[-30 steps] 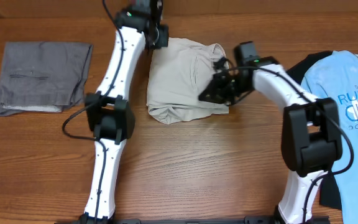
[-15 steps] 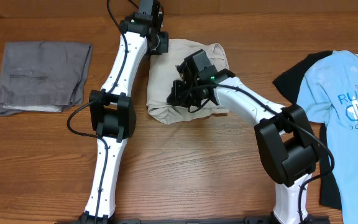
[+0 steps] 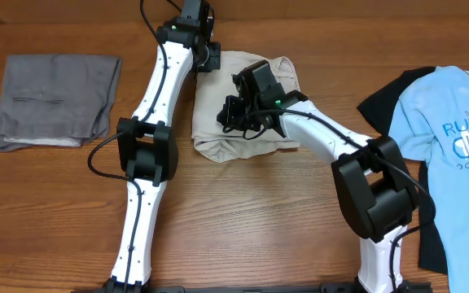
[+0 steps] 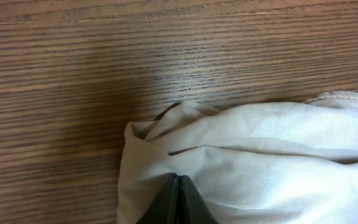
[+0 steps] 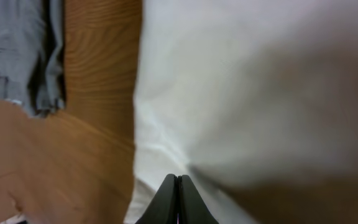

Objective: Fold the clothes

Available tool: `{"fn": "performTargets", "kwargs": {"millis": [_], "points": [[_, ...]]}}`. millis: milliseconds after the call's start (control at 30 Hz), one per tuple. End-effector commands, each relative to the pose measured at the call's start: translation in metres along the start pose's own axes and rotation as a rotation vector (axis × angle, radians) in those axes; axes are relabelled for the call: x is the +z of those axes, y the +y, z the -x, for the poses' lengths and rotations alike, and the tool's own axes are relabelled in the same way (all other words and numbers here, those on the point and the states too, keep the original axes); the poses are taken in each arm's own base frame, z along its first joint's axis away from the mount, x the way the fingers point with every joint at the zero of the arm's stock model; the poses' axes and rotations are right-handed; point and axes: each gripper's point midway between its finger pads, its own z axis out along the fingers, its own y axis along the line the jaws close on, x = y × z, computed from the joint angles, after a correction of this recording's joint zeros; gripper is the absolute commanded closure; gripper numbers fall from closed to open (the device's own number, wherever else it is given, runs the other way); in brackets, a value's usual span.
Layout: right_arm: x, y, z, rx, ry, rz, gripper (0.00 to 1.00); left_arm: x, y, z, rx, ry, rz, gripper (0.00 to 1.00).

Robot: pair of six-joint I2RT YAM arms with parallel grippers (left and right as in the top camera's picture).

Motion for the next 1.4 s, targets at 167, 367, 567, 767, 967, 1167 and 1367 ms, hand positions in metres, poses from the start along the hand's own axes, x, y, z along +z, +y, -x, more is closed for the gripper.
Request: {"fn": "performTargets", "kwargs": {"millis": [167, 367, 567, 767, 967, 1167, 1367], "points": [[0.026, -0.017, -0.017, 0.158, 0.051, -0.059, 0.96, -0.005, 0.003, 0.0, -0.024, 0.005, 0.012, 0.96], [0.029, -0.012, -0.06, 0.211, 0.197, -0.083, 0.96, -0.006, 0.006, -0.001, -0.023, 0.01, 0.015, 0.96], [0.034, -0.014, -0.071, 0.184, 0.191, -0.152, 0.96, -0.006, 0.006, 0.0, -0.021, 0.006, 0.014, 0.96], [0.025, 0.007, -0.062, 0.135, 0.202, -0.038, 0.96, -0.053, -0.003, 0.024, -0.014, -0.073, -0.002, 0.96], [-0.038, 0.044, -0.032, 0.02, 0.121, 0.079, 0.96, -0.167, -0.019, 0.048, -0.023, -0.205, -0.034, 0.96], [-0.144, 0.004, 0.009, 0.084, -0.114, -0.15, 0.83, -0.241, -0.048, 0.013, -0.029, -0.14, -0.14, 0.96], [-0.242, -0.08, 0.033, 0.277, -0.298, -0.387, 0.0, -0.237, -0.078, -0.036, 0.016, 0.036, -0.164, 0.96]]}}
